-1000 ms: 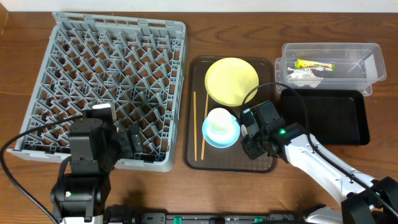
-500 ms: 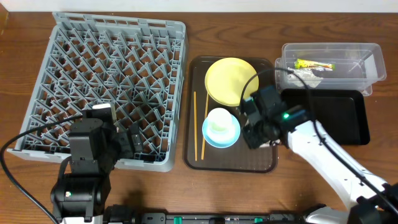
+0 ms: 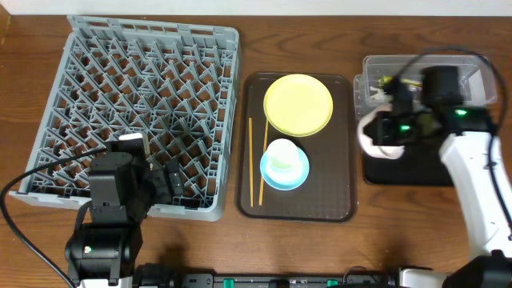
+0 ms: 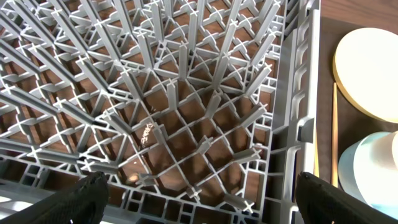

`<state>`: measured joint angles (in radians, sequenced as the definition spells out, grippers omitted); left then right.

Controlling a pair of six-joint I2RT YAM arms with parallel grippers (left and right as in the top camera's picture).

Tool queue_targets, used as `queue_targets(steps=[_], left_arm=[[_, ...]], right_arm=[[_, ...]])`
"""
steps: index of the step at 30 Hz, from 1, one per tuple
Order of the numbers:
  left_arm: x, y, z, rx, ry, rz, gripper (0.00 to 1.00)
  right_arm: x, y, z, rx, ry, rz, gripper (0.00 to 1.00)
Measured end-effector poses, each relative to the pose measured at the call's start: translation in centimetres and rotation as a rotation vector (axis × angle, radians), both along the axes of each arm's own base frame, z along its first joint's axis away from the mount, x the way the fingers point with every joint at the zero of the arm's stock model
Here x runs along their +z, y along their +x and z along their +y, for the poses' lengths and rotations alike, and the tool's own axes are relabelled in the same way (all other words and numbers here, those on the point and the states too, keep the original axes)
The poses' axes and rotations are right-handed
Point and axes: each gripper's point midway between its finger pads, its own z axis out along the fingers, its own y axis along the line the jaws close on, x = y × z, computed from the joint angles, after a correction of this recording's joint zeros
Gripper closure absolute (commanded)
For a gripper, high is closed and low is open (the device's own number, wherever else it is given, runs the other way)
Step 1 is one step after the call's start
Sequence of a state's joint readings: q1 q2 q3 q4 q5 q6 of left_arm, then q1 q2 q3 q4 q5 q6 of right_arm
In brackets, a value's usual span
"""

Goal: Sort waste into correct bins and load items into the dishwasher
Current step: 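Carry the pink bowl over the black tray and tip out the rice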

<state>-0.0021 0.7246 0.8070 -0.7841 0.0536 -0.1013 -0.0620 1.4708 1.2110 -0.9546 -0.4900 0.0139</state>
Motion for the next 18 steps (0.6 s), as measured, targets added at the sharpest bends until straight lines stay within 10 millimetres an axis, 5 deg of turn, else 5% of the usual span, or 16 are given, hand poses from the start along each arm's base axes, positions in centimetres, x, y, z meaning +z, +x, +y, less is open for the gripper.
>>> queue_targets(steps=[6, 18], left_arm=[[0.0, 0.0, 0.0, 0.000, 0.000, 0.000, 0.04], [0.0, 0.0, 0.0, 0.000, 0.000, 0.000, 0.04]], right_arm=[[0.2, 0.2, -4.2, -0.131, 0.149, 0.022, 0.99], [-4.7, 0.9, -6.9, -0.184, 0.513, 0.117, 0.99]])
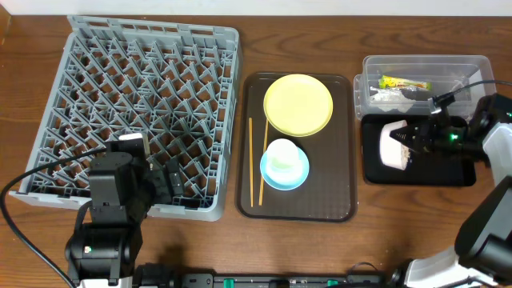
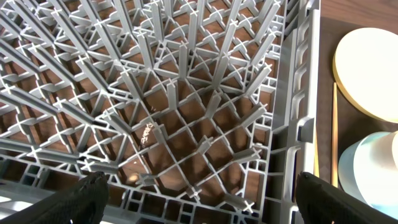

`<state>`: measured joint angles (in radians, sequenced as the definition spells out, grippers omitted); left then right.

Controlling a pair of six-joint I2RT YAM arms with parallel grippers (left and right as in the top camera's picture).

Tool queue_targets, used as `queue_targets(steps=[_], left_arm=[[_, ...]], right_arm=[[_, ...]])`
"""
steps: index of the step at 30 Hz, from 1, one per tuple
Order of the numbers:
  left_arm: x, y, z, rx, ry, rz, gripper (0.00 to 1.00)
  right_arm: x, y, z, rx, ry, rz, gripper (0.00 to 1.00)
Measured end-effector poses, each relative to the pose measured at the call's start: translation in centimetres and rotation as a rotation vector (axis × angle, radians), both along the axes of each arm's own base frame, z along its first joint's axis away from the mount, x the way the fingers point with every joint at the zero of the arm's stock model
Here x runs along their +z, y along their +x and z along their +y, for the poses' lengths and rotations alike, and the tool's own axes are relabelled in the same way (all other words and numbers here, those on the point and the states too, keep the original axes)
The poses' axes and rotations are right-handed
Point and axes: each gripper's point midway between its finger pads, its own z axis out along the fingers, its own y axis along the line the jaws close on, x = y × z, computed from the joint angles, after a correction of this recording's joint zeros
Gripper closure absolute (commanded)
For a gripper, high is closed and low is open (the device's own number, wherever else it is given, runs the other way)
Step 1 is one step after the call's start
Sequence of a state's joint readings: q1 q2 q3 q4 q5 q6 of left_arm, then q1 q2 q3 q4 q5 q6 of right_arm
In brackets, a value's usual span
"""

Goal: Sort waste into correct bins and load items into the dishwasher
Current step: 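Carry the pink bowl over the black tray and tip out the rice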

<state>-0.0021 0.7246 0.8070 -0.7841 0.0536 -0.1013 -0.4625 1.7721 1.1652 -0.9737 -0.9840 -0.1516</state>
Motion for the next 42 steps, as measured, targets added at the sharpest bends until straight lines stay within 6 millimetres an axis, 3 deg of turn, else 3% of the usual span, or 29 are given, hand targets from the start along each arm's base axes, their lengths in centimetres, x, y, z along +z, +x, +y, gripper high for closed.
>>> queue_targets(steps=[5, 11, 17, 24, 31, 42], left_arm=[[0.0, 0.0, 0.0, 0.000, 0.000, 0.000, 0.04], [0.0, 0.0, 0.0, 0.000, 0.000, 0.000, 0.04], [0.0, 0.0, 0.0, 0.000, 0.000, 0.000, 0.04], [0.0, 0.0, 0.0, 0.000, 0.000, 0.000, 0.04], [0.0, 0.0, 0.0, 0.000, 0.000, 0.000, 0.04], [0.0, 0.0, 0.0, 0.000, 0.000, 0.000, 0.04]], right_arm=[[0.3, 0.4, -1.5, -0.058, 0.133, -0.044, 0.99], [2.7, 0.9, -3.1, -0.124, 0.262, -0.145, 0.99], [5.4, 0.7, -7.0, -0.260, 0.387, -0.240, 0.99], [6.3, -0.2, -10.4, -0.376, 0.445, -0.263, 0.99], [6.6, -0.3, -10.9, -0.417, 0.505, -0.212, 0.99], [6.7, -0.3, -10.9, -0.505, 0.676, 0.012, 0.99]])
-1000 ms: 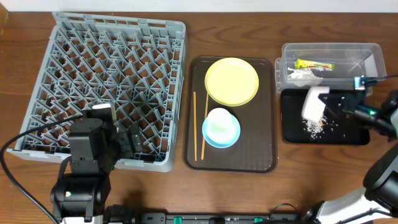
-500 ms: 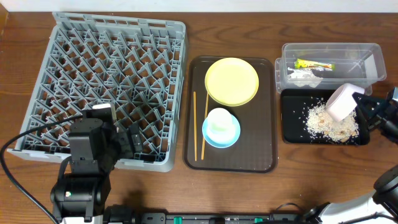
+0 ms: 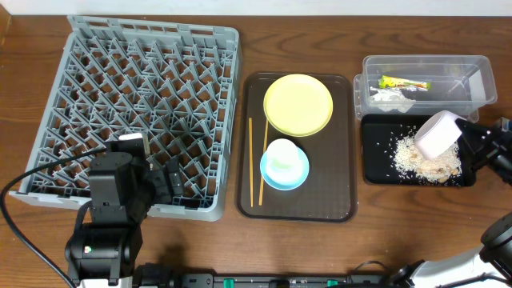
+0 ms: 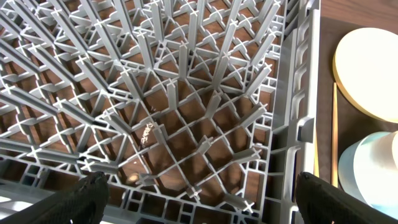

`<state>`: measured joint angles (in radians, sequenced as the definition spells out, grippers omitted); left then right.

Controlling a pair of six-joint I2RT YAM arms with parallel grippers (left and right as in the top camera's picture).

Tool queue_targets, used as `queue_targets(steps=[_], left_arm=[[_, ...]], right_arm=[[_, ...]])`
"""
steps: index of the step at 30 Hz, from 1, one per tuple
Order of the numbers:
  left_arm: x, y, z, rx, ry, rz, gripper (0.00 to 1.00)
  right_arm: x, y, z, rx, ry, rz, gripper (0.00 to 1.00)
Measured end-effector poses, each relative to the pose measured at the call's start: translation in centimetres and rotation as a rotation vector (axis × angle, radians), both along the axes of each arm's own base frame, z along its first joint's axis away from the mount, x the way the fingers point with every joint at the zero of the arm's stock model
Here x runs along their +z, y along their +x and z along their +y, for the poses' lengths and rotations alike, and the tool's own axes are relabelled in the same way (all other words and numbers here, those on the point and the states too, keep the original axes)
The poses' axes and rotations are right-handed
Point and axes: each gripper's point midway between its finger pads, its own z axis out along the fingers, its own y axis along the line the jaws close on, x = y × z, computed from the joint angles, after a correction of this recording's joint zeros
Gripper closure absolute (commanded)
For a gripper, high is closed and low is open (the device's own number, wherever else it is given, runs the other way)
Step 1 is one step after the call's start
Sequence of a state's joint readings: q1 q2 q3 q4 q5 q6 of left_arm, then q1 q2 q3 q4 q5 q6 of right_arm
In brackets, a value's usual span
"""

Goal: Sort waste into correct bins and load items into the dishwasher

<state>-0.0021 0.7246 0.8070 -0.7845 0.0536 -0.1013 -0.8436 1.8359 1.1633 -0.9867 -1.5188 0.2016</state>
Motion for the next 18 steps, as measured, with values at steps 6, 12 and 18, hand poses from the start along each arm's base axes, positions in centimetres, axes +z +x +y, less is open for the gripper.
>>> queue_targets(steps=[6, 12, 18], left_arm=[[0.0, 0.0, 0.0, 0.000, 0.000, 0.000, 0.04], [0.0, 0.0, 0.0, 0.000, 0.000, 0.000, 0.04], [0.0, 0.0, 0.0, 0.000, 0.000, 0.000, 0.04]], right_arm=[[0.0, 0.0, 0.0, 0.000, 0.008, 0.007, 0.99], [-1.2, -0.1, 4.7, 0.159, -0.208, -0.088, 0.99], [0.8, -0.9, 11.7, 0.408, -0.505, -0.258, 0.99]])
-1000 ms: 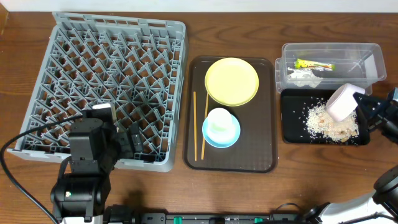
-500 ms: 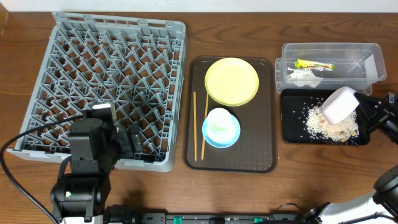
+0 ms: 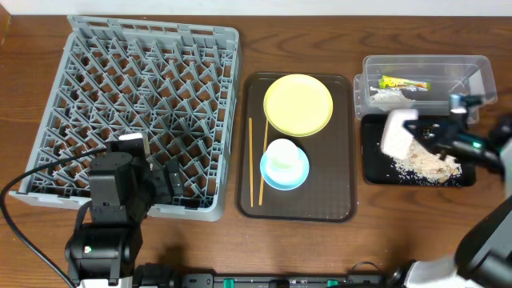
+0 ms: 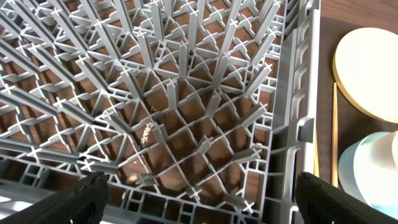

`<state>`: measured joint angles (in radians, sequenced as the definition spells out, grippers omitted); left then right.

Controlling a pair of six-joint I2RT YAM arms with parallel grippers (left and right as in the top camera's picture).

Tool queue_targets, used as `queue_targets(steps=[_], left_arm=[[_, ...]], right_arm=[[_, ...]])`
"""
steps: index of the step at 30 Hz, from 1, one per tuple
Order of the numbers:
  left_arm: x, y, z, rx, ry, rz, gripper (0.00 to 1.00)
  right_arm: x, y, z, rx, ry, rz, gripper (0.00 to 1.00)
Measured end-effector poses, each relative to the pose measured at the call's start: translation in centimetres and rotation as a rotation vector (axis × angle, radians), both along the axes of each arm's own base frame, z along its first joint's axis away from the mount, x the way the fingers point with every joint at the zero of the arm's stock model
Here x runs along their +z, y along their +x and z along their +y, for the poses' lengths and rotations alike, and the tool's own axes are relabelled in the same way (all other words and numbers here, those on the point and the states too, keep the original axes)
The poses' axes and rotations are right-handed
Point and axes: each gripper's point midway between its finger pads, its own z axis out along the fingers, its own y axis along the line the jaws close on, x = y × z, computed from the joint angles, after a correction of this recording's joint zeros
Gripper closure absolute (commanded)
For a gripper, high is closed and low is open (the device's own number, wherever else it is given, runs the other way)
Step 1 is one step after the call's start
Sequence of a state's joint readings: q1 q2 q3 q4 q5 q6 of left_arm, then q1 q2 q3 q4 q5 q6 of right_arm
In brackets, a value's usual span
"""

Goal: Sort waste into correct bins and load items into the dishwasher

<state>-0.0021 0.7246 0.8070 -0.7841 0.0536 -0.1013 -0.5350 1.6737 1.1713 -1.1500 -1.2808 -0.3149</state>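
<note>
My right gripper (image 3: 418, 134) is shut on a white cup (image 3: 396, 133), blurred, over the left part of the black bin (image 3: 376, 174), which holds a heap of pale food scraps (image 3: 428, 164). On the brown tray (image 3: 340, 210) lie a yellow plate (image 3: 298, 104), a white bowl (image 3: 282, 156) upside down on a blue plate (image 3: 298, 179), and chopsticks (image 3: 251, 160). My left gripper (image 4: 202, 208) is open over the near right corner of the grey dish rack (image 4: 186, 106), nothing between its fingers (image 4: 87, 199).
A clear bin (image 3: 472, 68) behind the black one holds a yellow-green wrapper (image 3: 404, 82) and crumpled paper. The left arm's base (image 3: 104, 240) stands at the front edge, with its cable trailing left. The rack's upright tines (image 3: 144, 96) fill the left of the table.
The right gripper and the cup have moved left, from the right part of the black bin to its left part. The scraps lie in the bin as before. The left arm is still.
The right gripper held the white cup at the left edge of the bins, then over a black bin with no scraps showing. Later the cup was tilted at the bin's right and scraps lay inside. Now the cup is over the bin's left. The left gripper stayed open.
</note>
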Motion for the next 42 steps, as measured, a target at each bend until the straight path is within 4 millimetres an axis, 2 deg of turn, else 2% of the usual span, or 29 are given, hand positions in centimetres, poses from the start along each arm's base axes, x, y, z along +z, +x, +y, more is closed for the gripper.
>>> queue_targets(steps=[5, 8, 9, 10, 13, 16, 19, 25, 27, 29, 31, 32, 35, 38, 39, 42], left_arm=[[0.0, 0.0, 0.0, 0.000, 0.000, 0.000, 0.04], [0.0, 0.0, 0.0, 0.000, 0.000, 0.000, 0.04], [0.0, 0.0, 0.0, 0.000, 0.000, 0.000, 0.04], [0.0, 0.0, 0.0, 0.000, 0.000, 0.000, 0.04], [0.0, 0.0, 0.0, 0.000, 0.000, 0.001, 0.04], [0.0, 0.0, 0.0, 0.000, 0.000, 0.000, 0.04], [0.0, 0.0, 0.0, 0.000, 0.000, 0.000, 0.04], [0.0, 0.0, 0.0, 0.000, 0.000, 0.000, 0.04], [0.0, 0.0, 0.0, 0.000, 0.000, 0.000, 0.04], [0.0, 0.0, 0.0, 0.000, 0.000, 0.000, 0.04], [0.0, 0.0, 0.0, 0.000, 0.000, 0.001, 0.04], [0.0, 0.0, 0.0, 0.000, 0.000, 0.000, 0.04], [0.0, 0.0, 0.0, 0.000, 0.000, 0.000, 0.04], [0.0, 0.0, 0.0, 0.000, 0.000, 0.000, 0.04], [0.0, 0.0, 0.0, 0.000, 0.000, 0.000, 0.04], [0.0, 0.0, 0.0, 0.000, 0.000, 0.000, 0.04]], right_arm=[[1.7, 0.5, 5.8, 0.233, -0.364, -0.258, 0.99], [2.2, 2.0, 9.4, 0.321, -0.517, -0.403, 0.99], [2.4, 3.0, 11.5, 0.354, -0.586, -0.487, 0.99], [2.5, 3.3, 12.2, 0.365, -0.608, -0.511, 0.99], [2.8, 4.7, 16.5, 0.402, -0.723, -0.647, 0.99], [2.4, 6.0, 19.5, 0.401, -0.837, -0.729, 0.99], [0.0, 6.7, 22.2, 0.426, -0.929, -0.740, 0.99], [-6.3, 8.1, 24.2, 0.479, -1.021, -0.673, 0.99], [-8.8, 8.9, 24.2, 0.485, -1.044, -0.641, 0.99], [-10.3, 9.3, 24.2, 0.492, -1.055, -0.621, 0.99], [-12.0, 9.3, 24.0, 0.507, -1.070, -0.589, 0.92], [-12.4, 9.3, 24.0, 0.509, -1.071, -0.581, 0.84], [-12.6, 9.5, 23.9, 0.498, -1.070, -0.572, 0.45], [-12.3, 9.5, 24.0, 0.486, -1.062, -0.567, 0.24], [-12.2, 9.4, 24.0, 0.485, -1.060, -0.562, 0.18], [-10.7, 8.7, 23.8, 0.478, -1.049, -0.554, 0.20]])
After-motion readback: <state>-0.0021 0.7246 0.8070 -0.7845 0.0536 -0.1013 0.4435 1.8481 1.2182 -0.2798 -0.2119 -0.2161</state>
